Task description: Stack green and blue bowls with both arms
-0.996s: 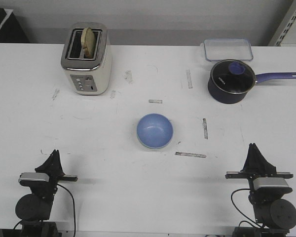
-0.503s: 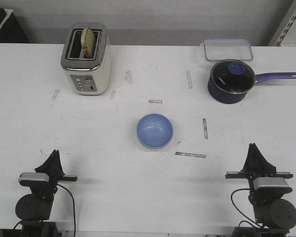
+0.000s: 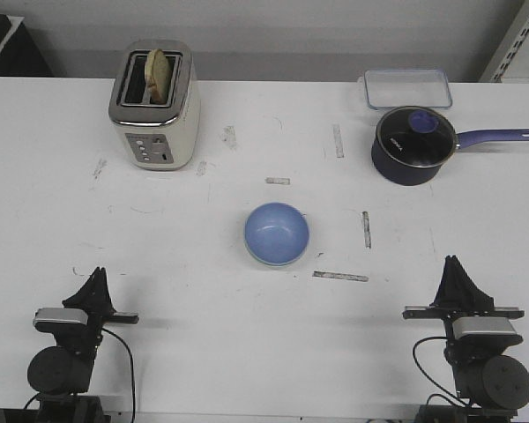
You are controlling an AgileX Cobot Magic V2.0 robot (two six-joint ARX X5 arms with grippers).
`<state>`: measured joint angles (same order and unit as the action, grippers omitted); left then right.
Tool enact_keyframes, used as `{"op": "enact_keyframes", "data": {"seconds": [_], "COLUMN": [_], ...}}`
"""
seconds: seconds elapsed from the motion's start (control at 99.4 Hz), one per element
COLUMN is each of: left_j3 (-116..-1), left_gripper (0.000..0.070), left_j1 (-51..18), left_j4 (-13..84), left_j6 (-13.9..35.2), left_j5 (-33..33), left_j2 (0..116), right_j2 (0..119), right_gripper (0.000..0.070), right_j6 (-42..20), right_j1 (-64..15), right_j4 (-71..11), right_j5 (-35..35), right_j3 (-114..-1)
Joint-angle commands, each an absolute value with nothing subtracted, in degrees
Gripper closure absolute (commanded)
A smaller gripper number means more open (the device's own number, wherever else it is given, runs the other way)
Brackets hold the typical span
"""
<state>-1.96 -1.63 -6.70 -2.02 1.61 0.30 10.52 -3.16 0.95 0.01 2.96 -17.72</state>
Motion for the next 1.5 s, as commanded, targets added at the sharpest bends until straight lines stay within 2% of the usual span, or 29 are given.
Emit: {"op": "enact_keyframes", "data": {"seconds": [0.0,0.644,1.489], "left_j3": [-0.7,-0.7,-0.7], "left_gripper": [0.0699,0.0699,0.0699], "left_j1": [-1.6,-1.6,-1.6], "left_j4": [-7.4,-7.4,-7.4], "left_j6": [-2.1,-2.1,-2.1], "left_j5": [1.7,1.7,1.7], "left_j2": [0.2,0.2,0.2], "right_j2": [10.3,0.6,0.1], "right_gripper": [0.069,0.069,0.069], "right_j6": [-2.7,-2.8,-2.8], "right_j1": [1.0,1.0,1.0], "right_j4": [0.4,2.5,1.7], "right_j5": [2.9,1.5,1.5], "right_j3": [-17.5,-0.7,-0.7]}}
